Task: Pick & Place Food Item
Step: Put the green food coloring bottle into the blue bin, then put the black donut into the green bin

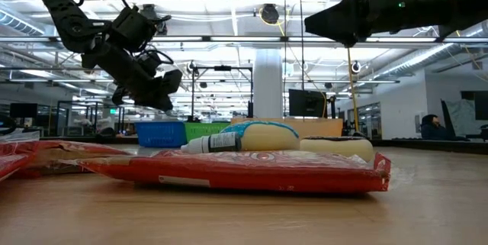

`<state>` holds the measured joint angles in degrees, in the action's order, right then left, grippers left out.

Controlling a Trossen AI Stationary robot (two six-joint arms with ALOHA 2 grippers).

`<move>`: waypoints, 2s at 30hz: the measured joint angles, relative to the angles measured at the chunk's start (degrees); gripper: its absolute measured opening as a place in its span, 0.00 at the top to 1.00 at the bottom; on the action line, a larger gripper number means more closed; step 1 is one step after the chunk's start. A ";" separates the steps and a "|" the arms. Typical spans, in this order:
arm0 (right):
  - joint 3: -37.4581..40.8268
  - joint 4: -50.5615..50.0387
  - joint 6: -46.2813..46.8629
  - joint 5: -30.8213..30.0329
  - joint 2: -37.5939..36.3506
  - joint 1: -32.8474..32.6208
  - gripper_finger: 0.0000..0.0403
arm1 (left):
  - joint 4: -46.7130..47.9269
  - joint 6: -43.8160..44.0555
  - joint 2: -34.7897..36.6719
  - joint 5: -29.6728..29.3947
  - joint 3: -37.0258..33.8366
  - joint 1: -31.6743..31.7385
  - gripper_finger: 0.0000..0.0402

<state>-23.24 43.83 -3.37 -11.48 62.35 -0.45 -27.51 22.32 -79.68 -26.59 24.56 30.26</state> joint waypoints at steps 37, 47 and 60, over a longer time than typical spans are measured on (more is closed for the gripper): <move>0.04 0.34 2.33 11.37 3.50 -4.73 0.68 | 0.50 0.29 3.14 16.03 5.00 -6.69 0.35; -1.37 -6.00 5.59 2.49 11.65 -9.34 0.66 | 1.41 0.73 3.91 25.52 5.86 -18.02 0.36; -14.96 -35.13 13.09 0.97 25.06 -12.46 0.41 | 1.27 -1.60 3.91 15.82 5.82 -22.84 0.36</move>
<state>-38.20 8.70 9.72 -10.51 87.41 -12.91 -26.24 20.72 -75.77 -10.76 30.38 7.42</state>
